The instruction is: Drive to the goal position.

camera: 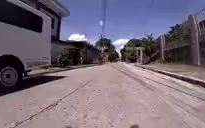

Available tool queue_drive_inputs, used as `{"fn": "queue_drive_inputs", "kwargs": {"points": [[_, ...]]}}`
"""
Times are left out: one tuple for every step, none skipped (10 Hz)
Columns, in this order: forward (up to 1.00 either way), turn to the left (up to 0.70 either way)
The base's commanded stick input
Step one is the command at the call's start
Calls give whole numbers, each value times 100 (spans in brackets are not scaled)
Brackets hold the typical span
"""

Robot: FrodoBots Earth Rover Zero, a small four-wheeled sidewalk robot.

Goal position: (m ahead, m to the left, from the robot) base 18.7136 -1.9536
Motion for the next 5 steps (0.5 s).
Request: {"fn": "queue_drive_inputs", "kwargs": {"points": [[100,0],[100,0],[100,0],[100,-1],[100,-27]]}}
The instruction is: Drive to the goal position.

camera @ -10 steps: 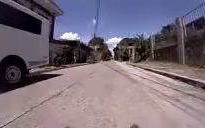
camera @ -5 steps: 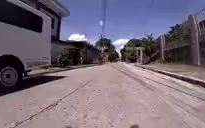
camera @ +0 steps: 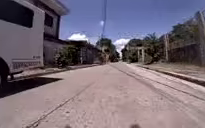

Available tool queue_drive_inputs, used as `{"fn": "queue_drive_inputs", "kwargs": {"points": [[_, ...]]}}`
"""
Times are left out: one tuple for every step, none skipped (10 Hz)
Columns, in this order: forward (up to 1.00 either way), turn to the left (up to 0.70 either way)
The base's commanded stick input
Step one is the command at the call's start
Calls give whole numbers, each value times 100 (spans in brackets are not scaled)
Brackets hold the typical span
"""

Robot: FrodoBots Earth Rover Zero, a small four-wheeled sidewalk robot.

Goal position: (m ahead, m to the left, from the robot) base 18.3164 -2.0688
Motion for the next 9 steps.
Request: {"fn": "queue_drive_inputs", "kwargs": {"points": [[100,-27],[100,0],[100,0],[100,0],[100,0],[100,0],[100,0],[100,0],[100,0]]}}
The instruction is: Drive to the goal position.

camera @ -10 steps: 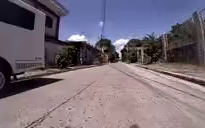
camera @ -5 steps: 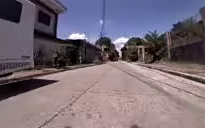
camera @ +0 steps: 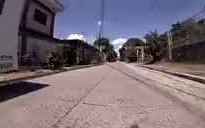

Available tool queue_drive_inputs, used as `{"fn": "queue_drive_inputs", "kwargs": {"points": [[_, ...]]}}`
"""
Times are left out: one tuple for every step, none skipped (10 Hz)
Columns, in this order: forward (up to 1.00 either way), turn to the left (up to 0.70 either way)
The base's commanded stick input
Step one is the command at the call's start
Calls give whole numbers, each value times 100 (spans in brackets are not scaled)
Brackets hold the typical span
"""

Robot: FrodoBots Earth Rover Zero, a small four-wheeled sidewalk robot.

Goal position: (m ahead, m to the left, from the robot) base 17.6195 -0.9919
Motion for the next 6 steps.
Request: {"fn": "queue_drive_inputs", "kwargs": {"points": [[100,0],[100,0],[100,0],[100,0],[100,0],[100,0]]}}
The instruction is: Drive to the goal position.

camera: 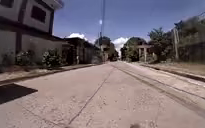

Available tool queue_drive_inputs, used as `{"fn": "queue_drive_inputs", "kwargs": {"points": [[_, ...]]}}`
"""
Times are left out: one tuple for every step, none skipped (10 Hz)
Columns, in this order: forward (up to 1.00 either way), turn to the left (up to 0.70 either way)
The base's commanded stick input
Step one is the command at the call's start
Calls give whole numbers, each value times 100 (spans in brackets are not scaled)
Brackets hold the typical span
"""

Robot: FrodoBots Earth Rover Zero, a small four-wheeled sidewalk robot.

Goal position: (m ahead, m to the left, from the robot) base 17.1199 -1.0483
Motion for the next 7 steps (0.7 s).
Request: {"fn": "queue_drive_inputs", "kwargs": {"points": [[100,0],[100,0],[100,0],[100,0],[100,0],[100,0],[100,0]]}}
